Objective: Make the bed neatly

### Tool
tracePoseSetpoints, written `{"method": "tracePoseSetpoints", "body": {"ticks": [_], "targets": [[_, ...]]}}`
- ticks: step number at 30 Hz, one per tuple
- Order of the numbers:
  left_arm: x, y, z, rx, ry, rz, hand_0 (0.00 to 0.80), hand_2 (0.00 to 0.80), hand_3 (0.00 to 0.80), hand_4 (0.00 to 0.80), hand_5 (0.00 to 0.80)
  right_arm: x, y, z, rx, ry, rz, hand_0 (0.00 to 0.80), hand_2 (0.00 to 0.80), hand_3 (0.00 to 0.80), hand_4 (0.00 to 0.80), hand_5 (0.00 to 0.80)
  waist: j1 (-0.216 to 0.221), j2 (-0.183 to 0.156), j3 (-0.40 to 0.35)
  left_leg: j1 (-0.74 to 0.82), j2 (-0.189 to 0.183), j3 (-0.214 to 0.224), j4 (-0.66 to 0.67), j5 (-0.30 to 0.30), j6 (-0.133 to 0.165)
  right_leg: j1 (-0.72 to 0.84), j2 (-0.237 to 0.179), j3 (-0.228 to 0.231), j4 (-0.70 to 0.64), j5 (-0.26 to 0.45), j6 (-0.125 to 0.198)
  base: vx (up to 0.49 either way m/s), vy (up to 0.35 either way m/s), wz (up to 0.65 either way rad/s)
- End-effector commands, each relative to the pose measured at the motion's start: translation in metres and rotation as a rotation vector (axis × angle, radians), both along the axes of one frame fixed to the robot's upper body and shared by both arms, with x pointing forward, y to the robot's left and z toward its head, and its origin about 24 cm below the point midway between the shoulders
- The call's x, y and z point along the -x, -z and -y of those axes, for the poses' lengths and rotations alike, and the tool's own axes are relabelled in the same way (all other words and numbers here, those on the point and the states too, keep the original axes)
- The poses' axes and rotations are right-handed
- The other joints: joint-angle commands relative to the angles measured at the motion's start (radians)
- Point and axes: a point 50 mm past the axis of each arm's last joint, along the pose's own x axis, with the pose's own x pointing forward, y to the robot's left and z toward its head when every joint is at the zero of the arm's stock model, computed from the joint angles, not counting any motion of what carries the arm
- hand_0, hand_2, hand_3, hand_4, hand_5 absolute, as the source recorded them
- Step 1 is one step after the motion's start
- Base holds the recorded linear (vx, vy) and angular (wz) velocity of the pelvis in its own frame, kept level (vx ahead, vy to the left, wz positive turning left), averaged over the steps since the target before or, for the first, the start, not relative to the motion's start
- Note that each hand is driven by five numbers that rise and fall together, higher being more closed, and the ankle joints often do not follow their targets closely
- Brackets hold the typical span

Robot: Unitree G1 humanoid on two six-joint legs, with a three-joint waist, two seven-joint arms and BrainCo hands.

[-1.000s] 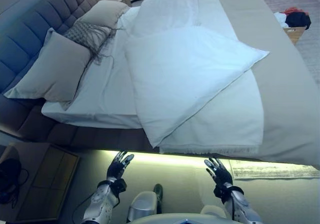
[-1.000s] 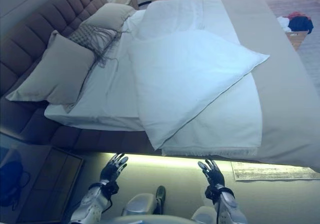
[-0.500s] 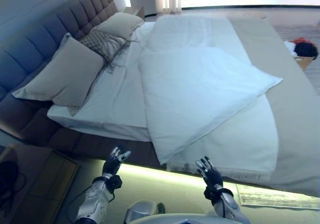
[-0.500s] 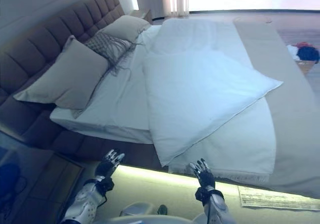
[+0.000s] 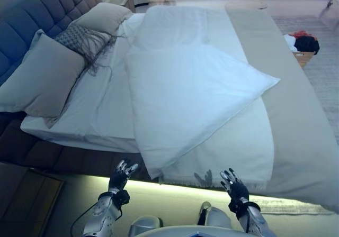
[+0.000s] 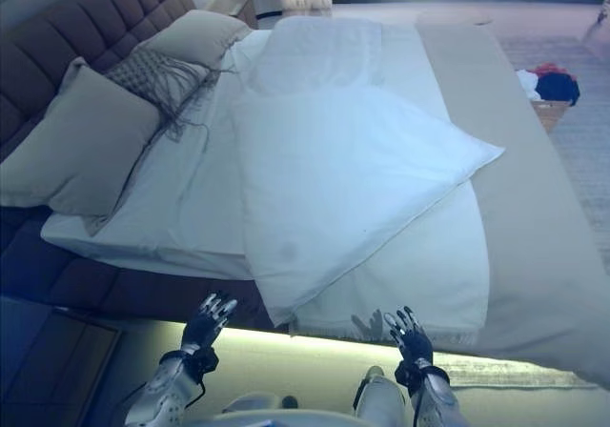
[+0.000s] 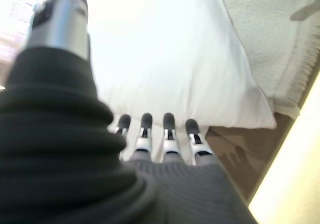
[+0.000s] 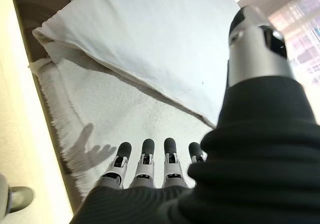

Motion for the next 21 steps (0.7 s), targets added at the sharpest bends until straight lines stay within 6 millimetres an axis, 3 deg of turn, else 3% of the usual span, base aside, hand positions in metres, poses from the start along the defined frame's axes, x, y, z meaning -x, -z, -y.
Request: {"method": "tracePoseSetpoints", "body": {"ticks": [1,3,5,6,8,9,12,14,17,21], "targets": [[-0.016,-0.026,-0.02,-0.048,-0.024,0.155,0.0,0.0,0.0,0.0,0.0,-0.014,-0.007,-0.017,-0.047,-0.016,0.088,0.0,0.0,0.0,0.0,0.0,-0.003,-0.056,-0.021,0.03,-0.124,0.025,0.179,0.061,0.091,0.029,0.009,0.013,-0.32,0.321,0.118,0.303,-0.258,0.18],[-0.019,-0.028,-0.016,-0.042,-0.005,0.178,0.0,0.0,0.0,0.0,0.0,-0.015,-0.009,-0.017,-0.052,-0.028,0.098,0.0,0.0,0.0,0.0,0.0,-0.009,-0.05,-0.024,0.013,-0.109,0.039,0.265,0.157,0.05,0.058,0.028,-0.003,-0.312,0.285,0.093,0.222,-0.232,0.23],[-0.023,-0.032,-0.008,-0.026,0.015,0.198,0.0,0.0,0.0,0.0,0.0,-0.016,-0.009,-0.008,-0.018,-0.041,0.087,0.0,0.0,0.0,0.0,0.0,-0.005,-0.046,-0.026,-0.042,-0.118,0.06,0.396,0.247,0.006,0.106,0.04,-0.04,-0.326,0.248,0.063,0.232,-0.232,0.2],[-0.024,-0.031,-0.004,-0.017,0.018,0.189,0.0,0.0,0.0,0.0,0.0,-0.017,-0.01,-0.003,0.002,-0.03,0.079,0.0,0.0,0.0,0.0,0.0,0.0,-0.047,-0.021,-0.085,-0.116,0.078,0.451,0.272,-0.009,0.131,0.034,-0.053,-0.329,0.232,0.051,0.173,-0.167,0.2],[-0.024,-0.029,0.002,-0.011,0.035,0.175,0.0,0.0,0.0,0.0,0.0,-0.022,-0.013,0.004,0.011,-0.003,0.09,0.0,0.0,0.0,0.0,0.0,0.005,-0.04,-0.005,-0.171,-0.066,0.098,0.506,0.283,-0.034,0.173,0.037,-0.067,-0.331,0.205,0.031,0.121,-0.103,0.29],[-0.024,-0.028,0.003,-0.012,0.038,0.175,0.0,0.0,0.0,0.0,0.0,-0.022,-0.013,0.004,0.01,0.001,0.093,0.0,0.0,0.0,0.0,0.0,0.004,-0.043,-0.005,-0.182,-0.064,0.098,0.501,0.29,-0.034,0.174,0.032,-0.07,-0.332,0.203,0.03,0.113,-0.05,0.26],[-0.024,-0.024,0.006,-0.011,0.019,0.161,0.0,0.0,0.0,0.0,0.0,-0.033,-0.018,0.003,-0.005,0.029,0.105,0.0,0.0,0.0,0.0,0.0,0.013,-0.03,0.011,-0.218,-0.004,0.095,0.363,0.304,-0.033,0.202,0.046,-0.065,-0.335,0.176,0.03,0.142,0.038,0.02],[-0.025,-0.023,0.004,-0.012,0.003,0.153,0.0,0.0,0.0,0.0,0.0,-0.038,-0.02,0.001,-0.003,0.041,0.102,0.0,0.0,0.0,0.0,0.0,0.022,-0.011,0.013,-0.214,0.037,0.067,0.208,0.351,-0.043,0.215,0.067,-0.047,-0.345,0.159,0.029,0.149,0.142,-0.01],[-0.023,-0.019,0.003,-0.01,0.005,0.134,0.0,0.0,0.0,0.0,0.0,-0.038,-0.022,0.0,0.007,0.07,0.099,0.0,0.0,0.0,0.0,0.0,0.05,0.03,0.014,-0.246,0.116,0.04,-0.038,0.458,-0.092,0.248,0.084,-0.055,-0.352,0.119,0.028,0.185,0.209,0.29],[-0.011,-0.012,0.004,0.004,0.02,0.101,0.0,0.0,0.0,0.0,0.0,-0.029,-0.022,-0.001,0.003,0.089,0.096,0.0,0.0,0.0,0.0,0.0,0.064,0.048,0.017,-0.248,0.192,0.036,-0.133,0.522,-0.127,0.285,0.06,-0.069,-0.318,0.066,0.023,0.224,0.192,0.33]]}}
